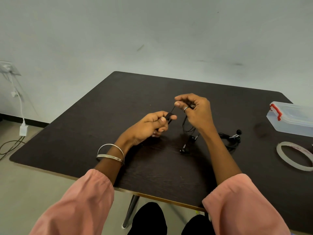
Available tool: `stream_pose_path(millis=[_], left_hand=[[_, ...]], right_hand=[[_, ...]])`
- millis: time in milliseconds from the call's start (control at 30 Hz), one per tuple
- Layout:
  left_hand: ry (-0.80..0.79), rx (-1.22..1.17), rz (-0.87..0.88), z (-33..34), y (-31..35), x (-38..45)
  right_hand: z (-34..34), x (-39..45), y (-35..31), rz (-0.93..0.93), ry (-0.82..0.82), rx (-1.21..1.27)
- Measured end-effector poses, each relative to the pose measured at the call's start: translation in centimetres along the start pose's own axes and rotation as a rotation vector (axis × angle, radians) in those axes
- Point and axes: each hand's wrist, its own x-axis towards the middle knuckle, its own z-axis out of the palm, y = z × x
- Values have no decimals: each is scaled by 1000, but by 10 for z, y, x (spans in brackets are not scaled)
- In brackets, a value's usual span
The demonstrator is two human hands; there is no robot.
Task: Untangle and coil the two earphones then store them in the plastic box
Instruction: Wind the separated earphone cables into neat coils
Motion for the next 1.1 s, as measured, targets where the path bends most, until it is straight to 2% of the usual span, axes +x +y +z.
stream_pose_path(millis=[200, 300, 433, 567, 733, 867, 1100], left_hand=[[-4, -391, 97, -6, 4, 1], [107, -543, 169, -12, 9, 2], [280, -702, 333, -27, 15, 0], [450, -742, 356, -33, 16, -2], [615, -719, 274, -30, 14, 2], [709, -735, 265, -31, 14, 2], [724, -899, 307, -33, 14, 2]], right_hand=[[10, -1, 8, -25, -100, -134], [18, -5, 7, -77, -239, -239], [28, -9, 7, -149, -448, -515], [39, -14, -2, -343, -512, -840], [45, -23, -25, -456, -638, -964], [46, -23, -27, -457, -693, -976], [44, -21, -27, -348, -722, -953]])
